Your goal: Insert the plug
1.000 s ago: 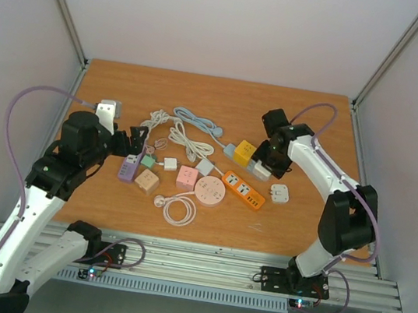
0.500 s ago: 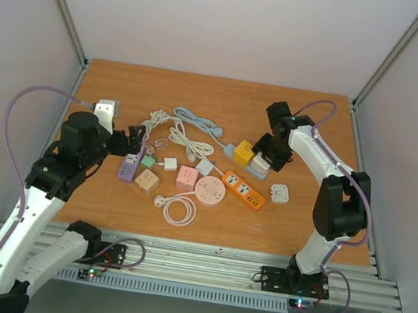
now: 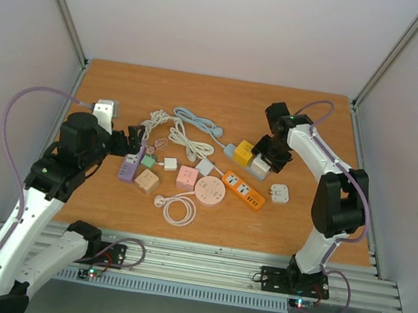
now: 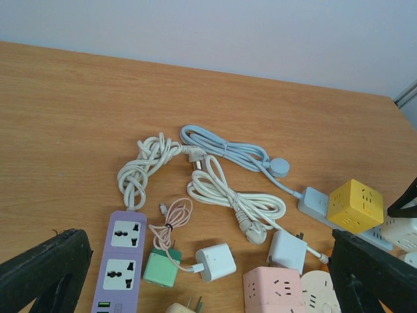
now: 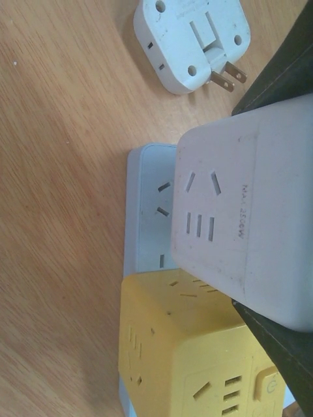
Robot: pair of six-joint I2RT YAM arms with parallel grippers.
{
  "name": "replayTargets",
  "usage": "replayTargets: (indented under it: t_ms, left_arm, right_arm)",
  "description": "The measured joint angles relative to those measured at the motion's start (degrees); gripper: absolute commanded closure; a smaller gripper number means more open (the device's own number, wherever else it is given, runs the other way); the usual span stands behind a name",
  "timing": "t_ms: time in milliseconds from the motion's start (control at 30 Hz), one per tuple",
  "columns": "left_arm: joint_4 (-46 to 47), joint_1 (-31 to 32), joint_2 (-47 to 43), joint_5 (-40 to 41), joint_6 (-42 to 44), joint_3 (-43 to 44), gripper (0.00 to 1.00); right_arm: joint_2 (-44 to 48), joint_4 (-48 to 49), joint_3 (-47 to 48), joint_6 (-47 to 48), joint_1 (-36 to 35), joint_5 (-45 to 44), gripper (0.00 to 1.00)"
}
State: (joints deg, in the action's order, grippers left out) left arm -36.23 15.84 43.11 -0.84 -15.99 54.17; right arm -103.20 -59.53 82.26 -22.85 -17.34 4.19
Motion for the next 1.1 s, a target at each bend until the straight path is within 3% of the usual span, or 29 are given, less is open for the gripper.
replayTargets:
  t_ms: [1100]
  left_arm:
    - [0.0,0.0,0.0,1.5,0.2,-0.4,0.00]
  right_arm:
    - [-4.4,1.1,1.1,1.5,0.0,-1.2,0.57]
